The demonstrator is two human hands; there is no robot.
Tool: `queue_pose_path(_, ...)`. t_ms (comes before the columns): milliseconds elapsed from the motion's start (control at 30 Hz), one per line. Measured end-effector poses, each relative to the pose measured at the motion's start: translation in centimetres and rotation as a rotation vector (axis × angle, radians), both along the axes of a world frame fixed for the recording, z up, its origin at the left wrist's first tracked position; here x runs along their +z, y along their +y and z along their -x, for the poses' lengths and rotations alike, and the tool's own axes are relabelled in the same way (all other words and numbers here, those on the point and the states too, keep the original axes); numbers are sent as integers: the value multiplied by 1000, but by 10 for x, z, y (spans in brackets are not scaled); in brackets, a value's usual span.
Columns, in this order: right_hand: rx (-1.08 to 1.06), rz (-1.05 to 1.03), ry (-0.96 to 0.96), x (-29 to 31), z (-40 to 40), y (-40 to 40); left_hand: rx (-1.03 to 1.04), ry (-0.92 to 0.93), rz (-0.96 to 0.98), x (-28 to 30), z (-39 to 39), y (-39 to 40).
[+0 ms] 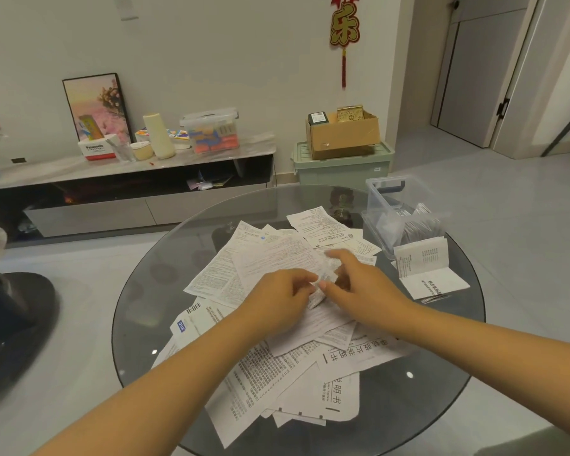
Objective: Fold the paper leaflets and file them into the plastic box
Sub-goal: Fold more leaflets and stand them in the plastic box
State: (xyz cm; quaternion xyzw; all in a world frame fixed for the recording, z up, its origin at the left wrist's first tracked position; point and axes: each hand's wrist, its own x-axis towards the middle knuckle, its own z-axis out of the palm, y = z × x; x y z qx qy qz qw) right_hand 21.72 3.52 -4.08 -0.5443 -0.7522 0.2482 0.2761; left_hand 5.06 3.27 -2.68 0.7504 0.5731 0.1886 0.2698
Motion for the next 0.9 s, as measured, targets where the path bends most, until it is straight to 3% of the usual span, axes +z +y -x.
queue_pose_path(133, 71, -175, -403, -4, -8, 0, -71, 151, -64, -2, -2, 4)
queue_pose_path(300, 114, -194, -502, -2, -9, 1, -13, 297, -111, -11, -8, 14)
queue_pose_path(467, 145, -207, -497, 0, -14, -4, 63, 143, -57, -5, -14, 18)
queue_pose_path(600, 115, -222, -369, 2, -24, -8, 131, -153, -89, 0, -23, 19)
queue_pose_path(767, 79, -408, -338, 7, -48, -3, 226, -658, 103, 13, -33, 20)
queue_pose_path(900, 94, -623, -300, 19, -69, -2, 118, -765, 168, 18, -50, 12)
